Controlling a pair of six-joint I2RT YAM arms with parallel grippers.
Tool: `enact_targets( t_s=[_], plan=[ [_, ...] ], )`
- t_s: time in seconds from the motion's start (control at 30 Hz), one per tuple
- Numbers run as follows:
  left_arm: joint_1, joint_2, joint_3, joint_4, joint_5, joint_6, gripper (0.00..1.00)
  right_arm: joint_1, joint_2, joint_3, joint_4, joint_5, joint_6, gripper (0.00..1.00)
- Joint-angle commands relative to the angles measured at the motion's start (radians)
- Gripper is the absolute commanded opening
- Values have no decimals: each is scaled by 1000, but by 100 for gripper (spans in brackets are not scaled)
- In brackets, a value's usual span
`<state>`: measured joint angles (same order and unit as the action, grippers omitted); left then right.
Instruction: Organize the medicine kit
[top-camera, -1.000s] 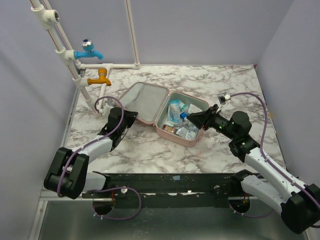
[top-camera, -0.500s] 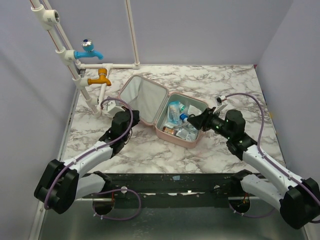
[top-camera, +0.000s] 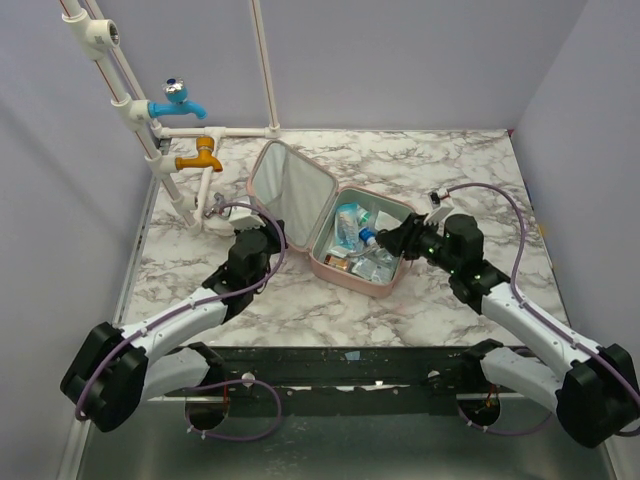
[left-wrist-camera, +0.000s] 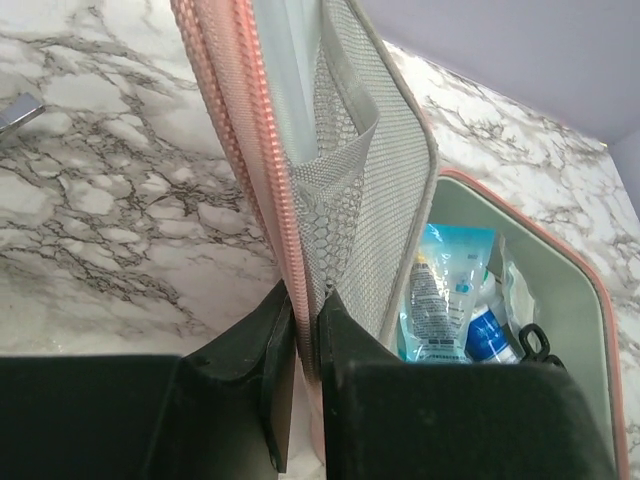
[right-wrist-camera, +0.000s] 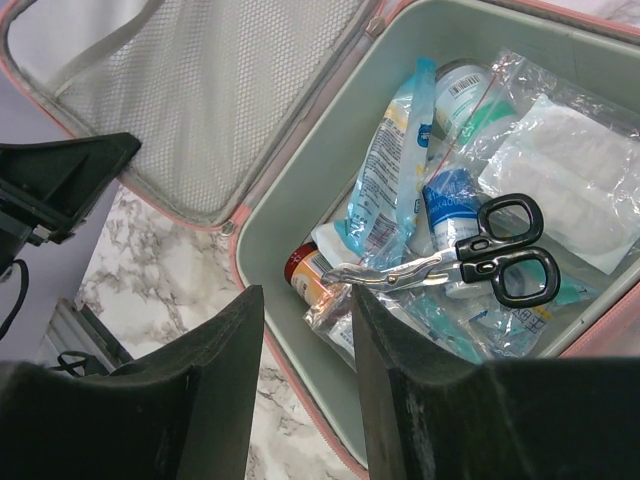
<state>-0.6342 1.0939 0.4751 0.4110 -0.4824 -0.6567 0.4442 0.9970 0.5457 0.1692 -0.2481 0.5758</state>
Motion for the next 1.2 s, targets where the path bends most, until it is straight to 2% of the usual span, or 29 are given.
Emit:
enact_targets(
  t_s=[0.0,0.37,0.53,0.77,1.17],
  plan=[
    [-45,-31,-2,37,7,133,14,5,20,38,-25,29,-19,44],
    [-107,-21,-2,62,64,210,36,5,59,55,-1,5,-19,45],
    [-136,-29,4,68,74,251,42,5,87,65,3,9,-3,45],
    [-157,-56,5,59,97,292,43,5,113,69,16,-1,0,45],
    [-229,-48,49,20,176,338,43,5,176,99,21,119,46,45]
  ],
)
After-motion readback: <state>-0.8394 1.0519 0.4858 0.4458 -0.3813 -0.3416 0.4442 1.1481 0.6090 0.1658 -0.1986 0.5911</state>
